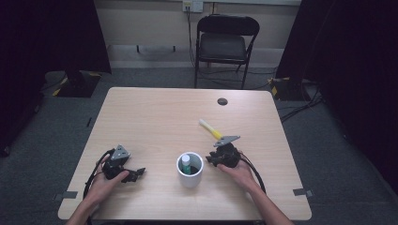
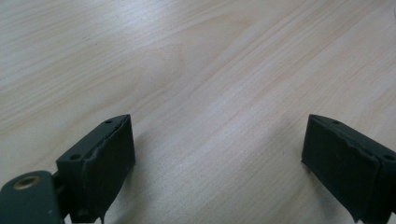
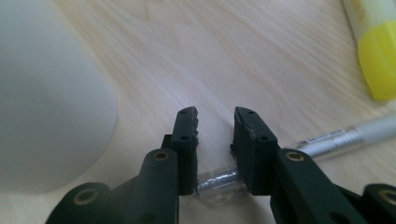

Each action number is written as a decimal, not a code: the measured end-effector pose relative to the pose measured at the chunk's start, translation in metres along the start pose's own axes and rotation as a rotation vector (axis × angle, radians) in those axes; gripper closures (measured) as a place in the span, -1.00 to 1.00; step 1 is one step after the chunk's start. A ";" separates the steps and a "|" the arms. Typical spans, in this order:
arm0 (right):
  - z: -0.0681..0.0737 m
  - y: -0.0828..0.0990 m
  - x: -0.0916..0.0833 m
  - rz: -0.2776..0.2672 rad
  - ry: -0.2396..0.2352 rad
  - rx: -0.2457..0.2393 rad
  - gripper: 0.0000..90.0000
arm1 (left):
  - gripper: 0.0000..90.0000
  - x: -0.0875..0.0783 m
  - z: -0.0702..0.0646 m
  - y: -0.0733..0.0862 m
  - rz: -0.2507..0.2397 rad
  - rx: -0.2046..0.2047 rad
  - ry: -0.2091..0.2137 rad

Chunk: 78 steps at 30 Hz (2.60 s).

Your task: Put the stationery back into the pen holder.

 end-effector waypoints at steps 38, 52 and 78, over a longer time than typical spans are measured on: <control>-0.058 0.032 -0.028 0.019 0.281 0.238 0.72 | -0.84 0.001 0.001 -0.001 0.003 0.013 -0.004; -0.030 0.060 -0.057 0.030 0.218 0.192 0.75 | -0.84 0.001 0.001 -0.001 0.004 0.013 -0.003; -0.028 0.037 -0.033 0.018 0.171 0.144 0.52 | -0.88 0.003 0.001 -0.002 0.009 0.007 0.008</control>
Point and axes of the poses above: each handheld gripper's, and its own axes: x roughly forward along the jaws, y roughly out of its underside, z roughly to its left, the point moved 4 cm from there along x, roughly forward along the jaws, and after that the axes turned 5 degrees about -x, right-handed, at the moved point
